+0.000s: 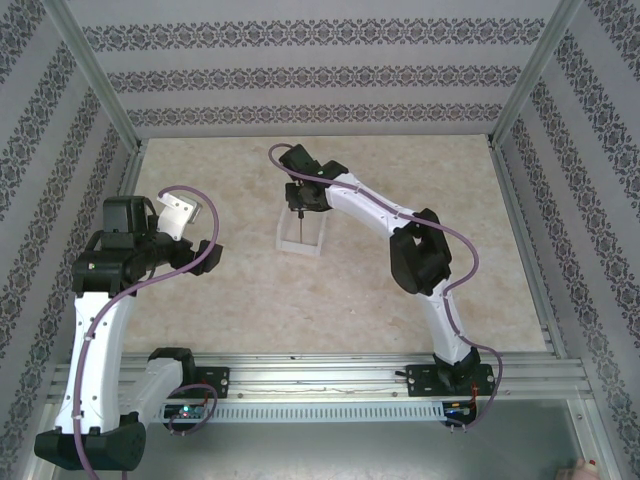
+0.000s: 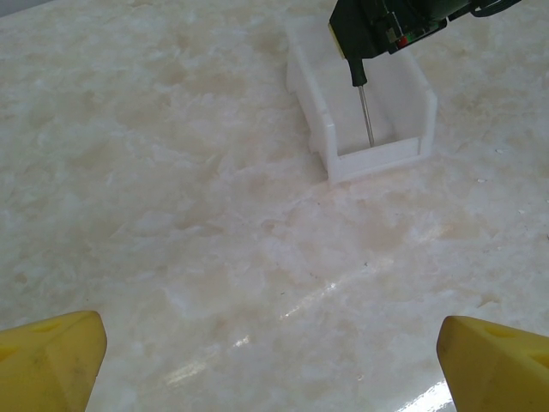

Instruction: Put the screwdriver in the bin

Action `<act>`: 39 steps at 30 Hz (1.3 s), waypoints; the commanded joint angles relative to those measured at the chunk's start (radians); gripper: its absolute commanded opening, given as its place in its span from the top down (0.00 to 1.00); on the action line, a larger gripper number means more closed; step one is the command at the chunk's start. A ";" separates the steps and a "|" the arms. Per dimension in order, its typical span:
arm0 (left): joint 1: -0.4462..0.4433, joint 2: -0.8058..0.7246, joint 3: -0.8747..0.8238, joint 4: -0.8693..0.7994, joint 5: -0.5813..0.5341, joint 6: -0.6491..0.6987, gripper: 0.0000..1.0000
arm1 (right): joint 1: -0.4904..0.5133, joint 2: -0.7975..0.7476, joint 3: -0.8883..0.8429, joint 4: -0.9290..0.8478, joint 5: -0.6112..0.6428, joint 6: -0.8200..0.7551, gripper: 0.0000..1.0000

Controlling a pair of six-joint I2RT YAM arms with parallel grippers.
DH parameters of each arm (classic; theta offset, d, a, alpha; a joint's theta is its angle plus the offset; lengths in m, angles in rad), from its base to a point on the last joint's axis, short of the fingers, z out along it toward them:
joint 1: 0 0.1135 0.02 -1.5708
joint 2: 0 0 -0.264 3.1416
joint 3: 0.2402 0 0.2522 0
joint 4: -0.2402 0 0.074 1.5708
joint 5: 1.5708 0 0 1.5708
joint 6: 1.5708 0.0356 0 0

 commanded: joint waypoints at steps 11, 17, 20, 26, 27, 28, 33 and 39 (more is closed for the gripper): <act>-0.008 0.011 0.008 -0.016 0.017 0.006 0.01 | -0.011 0.034 -0.029 -0.011 -0.027 -0.013 0.69; -0.008 0.019 0.006 -0.012 0.009 0.019 0.01 | -0.010 0.004 -0.061 -0.003 -0.013 -0.019 0.64; -0.008 0.025 0.010 0.005 -0.002 0.006 0.01 | -0.010 -0.031 -0.074 0.010 0.001 -0.026 0.58; -0.008 0.051 -0.031 0.090 -0.054 -0.064 0.01 | -0.013 -0.202 -0.175 0.134 0.051 -0.073 0.42; -0.008 0.050 -0.048 0.120 -0.078 -0.085 0.01 | -0.012 -0.245 -0.196 0.161 0.062 -0.089 0.37; -0.008 0.049 -0.063 0.146 -0.098 -0.100 0.01 | -0.014 -0.281 -0.219 0.185 0.072 -0.102 0.31; -0.007 0.047 -0.167 0.327 -0.223 -0.194 0.01 | -0.046 -0.483 -0.403 0.371 0.097 -0.167 0.05; -0.004 0.021 -0.374 0.670 -0.390 -0.336 0.01 | -0.097 -0.686 -0.707 0.578 0.269 -0.205 0.02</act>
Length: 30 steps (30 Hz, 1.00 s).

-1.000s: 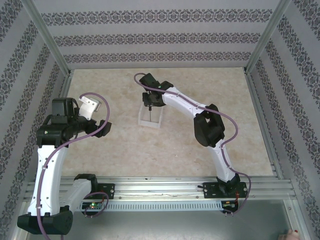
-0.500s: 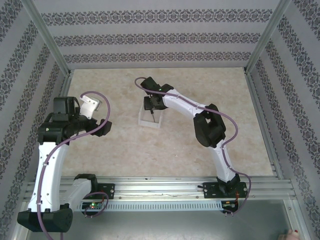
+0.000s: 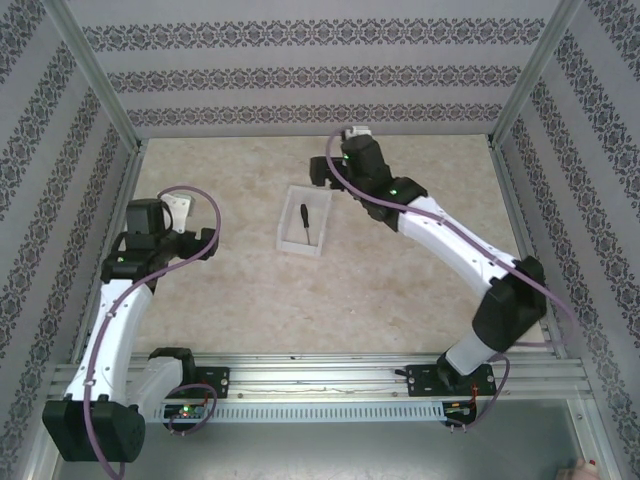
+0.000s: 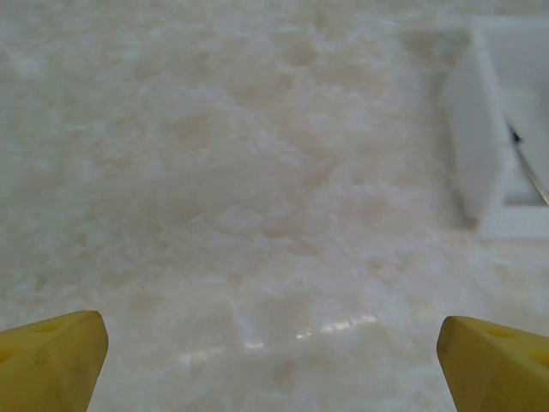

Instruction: Put the screwdriver in the bin

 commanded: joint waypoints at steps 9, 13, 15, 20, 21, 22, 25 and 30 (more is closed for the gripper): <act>0.002 0.083 -0.342 0.761 -0.184 -0.187 0.01 | -0.193 -0.250 -0.608 0.505 0.106 -0.204 0.02; 0.003 0.228 -0.413 1.025 -0.194 -0.199 0.01 | -0.230 -0.298 -0.755 0.620 0.142 -0.312 0.02; 0.005 0.308 -0.461 1.187 -0.209 -0.210 0.01 | -0.241 -0.315 -0.830 0.694 0.195 -0.348 0.02; 0.005 0.514 -0.576 1.579 -0.175 -0.186 0.01 | -0.327 -0.359 -0.933 0.805 0.195 -0.324 0.02; 0.005 0.559 -0.591 1.655 -0.172 -0.187 0.01 | -0.350 -0.356 -0.945 0.838 0.175 -0.323 0.02; 0.005 0.601 -0.607 1.730 -0.153 -0.181 0.01 | -0.374 -0.350 -0.954 0.858 0.153 -0.331 0.02; 0.003 0.693 -0.642 1.903 -0.050 -0.139 0.01 | -0.437 -0.331 -0.947 0.812 0.108 -0.367 0.02; 0.005 0.678 -0.632 1.853 -0.077 -0.147 0.01 | -0.509 -0.334 -1.056 0.900 0.041 -0.375 0.02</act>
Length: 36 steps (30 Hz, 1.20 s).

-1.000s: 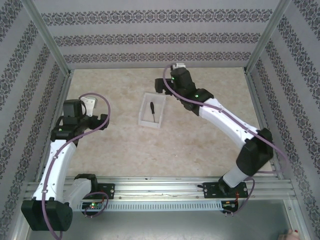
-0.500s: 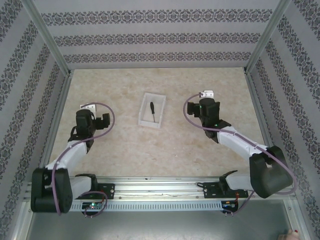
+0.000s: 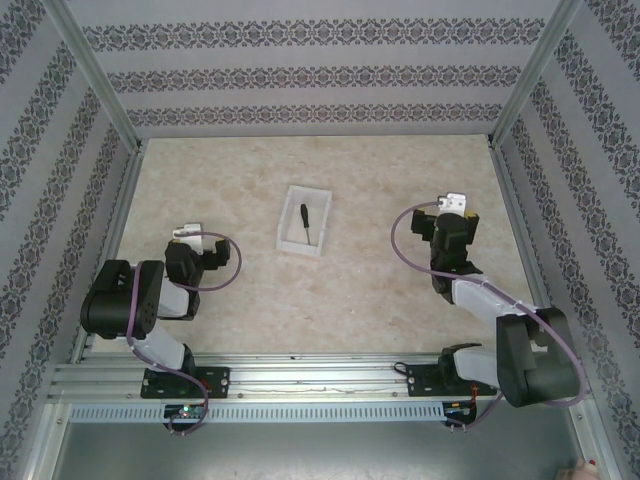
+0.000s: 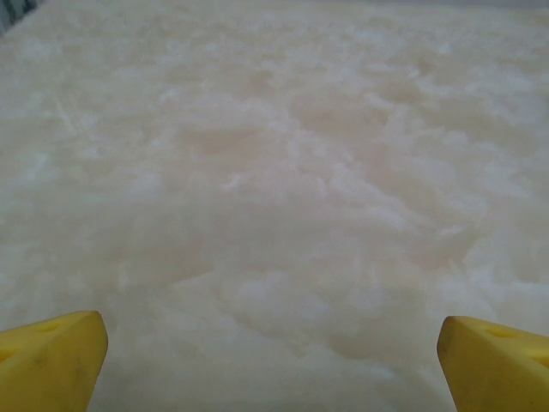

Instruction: Put the screwdriver in the bin

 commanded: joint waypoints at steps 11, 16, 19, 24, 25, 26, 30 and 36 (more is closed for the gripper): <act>0.002 -0.007 0.007 0.140 0.105 0.039 0.01 | -0.134 0.268 -0.092 0.421 -0.343 0.002 0.02; 0.003 -0.022 0.098 -0.047 0.096 0.039 0.01 | -0.129 0.299 -0.055 0.422 -0.367 -0.007 0.02; 0.002 -0.025 0.152 -0.158 0.152 0.060 0.01 | -0.129 0.282 -0.043 0.374 -0.369 -0.013 0.02; 0.003 -0.027 0.162 -0.179 0.155 0.061 0.01 | -0.126 0.294 -0.048 0.401 -0.370 -0.014 0.02; 0.003 -0.024 0.161 -0.175 0.155 0.061 0.01 | -0.126 0.294 -0.048 0.404 -0.369 -0.014 0.02; 0.003 -0.027 0.161 -0.175 0.156 0.059 0.01 | -0.126 0.294 -0.048 0.403 -0.370 -0.013 0.02; 0.003 -0.025 0.161 -0.175 0.154 0.061 0.01 | -0.126 0.294 -0.048 0.403 -0.368 -0.015 0.02; 0.003 -0.027 0.161 -0.176 0.154 0.060 0.01 | -0.126 0.294 -0.048 0.403 -0.369 -0.015 0.02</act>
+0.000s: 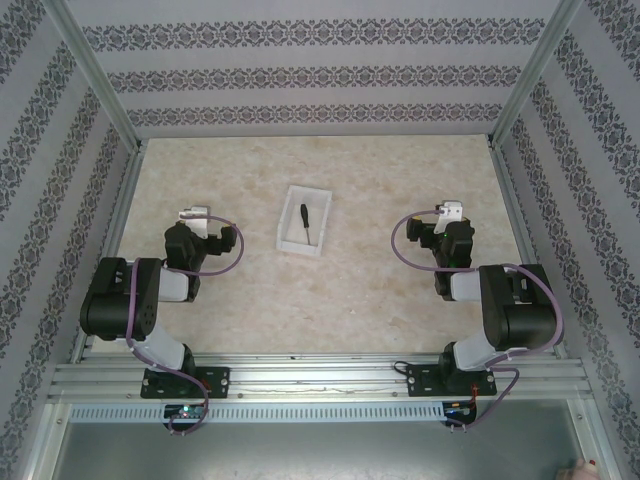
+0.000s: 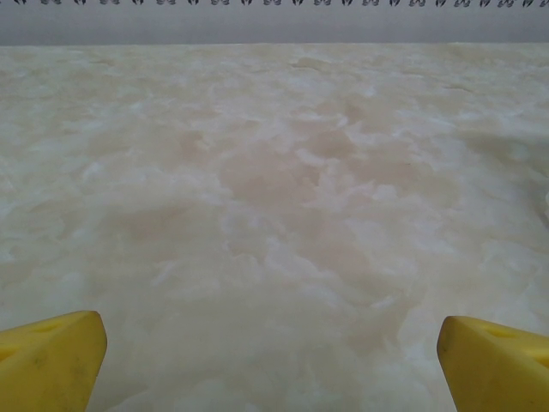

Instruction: Put the screwdriver in the bin

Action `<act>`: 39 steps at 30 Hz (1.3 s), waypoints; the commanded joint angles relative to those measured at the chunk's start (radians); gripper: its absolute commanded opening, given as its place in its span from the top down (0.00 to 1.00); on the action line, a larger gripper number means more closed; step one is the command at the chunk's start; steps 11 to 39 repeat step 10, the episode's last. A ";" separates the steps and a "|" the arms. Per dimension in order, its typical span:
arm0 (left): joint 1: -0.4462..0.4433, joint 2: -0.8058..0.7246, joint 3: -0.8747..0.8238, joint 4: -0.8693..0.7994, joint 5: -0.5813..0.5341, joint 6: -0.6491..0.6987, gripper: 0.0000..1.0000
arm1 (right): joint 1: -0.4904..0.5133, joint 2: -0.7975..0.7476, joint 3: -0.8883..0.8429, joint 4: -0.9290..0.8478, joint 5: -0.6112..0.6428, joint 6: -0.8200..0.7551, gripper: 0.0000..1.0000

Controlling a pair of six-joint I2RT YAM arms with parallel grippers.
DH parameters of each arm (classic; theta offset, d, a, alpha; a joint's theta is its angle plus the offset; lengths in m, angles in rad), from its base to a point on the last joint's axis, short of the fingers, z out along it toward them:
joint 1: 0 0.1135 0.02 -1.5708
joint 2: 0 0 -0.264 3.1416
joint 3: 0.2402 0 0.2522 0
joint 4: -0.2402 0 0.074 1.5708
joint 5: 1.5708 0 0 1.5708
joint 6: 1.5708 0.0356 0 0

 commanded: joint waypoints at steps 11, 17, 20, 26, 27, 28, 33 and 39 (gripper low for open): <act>0.003 -0.016 0.006 -0.011 0.016 0.016 0.01 | 0.008 0.003 0.013 0.030 -0.027 -0.009 0.02; 0.003 -0.016 0.006 -0.011 0.016 0.016 0.01 | 0.008 0.003 0.013 0.030 -0.027 -0.009 0.02; 0.003 -0.016 0.006 -0.011 0.016 0.016 0.01 | 0.008 0.003 0.013 0.030 -0.027 -0.009 0.02; 0.003 -0.016 0.006 -0.011 0.016 0.016 0.01 | 0.008 0.003 0.013 0.030 -0.027 -0.009 0.02; 0.003 -0.016 0.006 -0.011 0.016 0.016 0.01 | 0.008 0.003 0.013 0.030 -0.027 -0.009 0.02; 0.003 -0.016 0.006 -0.011 0.016 0.016 0.01 | 0.008 0.003 0.013 0.030 -0.027 -0.009 0.02; 0.003 -0.016 0.006 -0.011 0.016 0.016 0.01 | 0.008 0.003 0.013 0.030 -0.027 -0.009 0.02; 0.003 -0.016 0.006 -0.011 0.016 0.016 0.01 | 0.008 0.003 0.013 0.030 -0.027 -0.009 0.02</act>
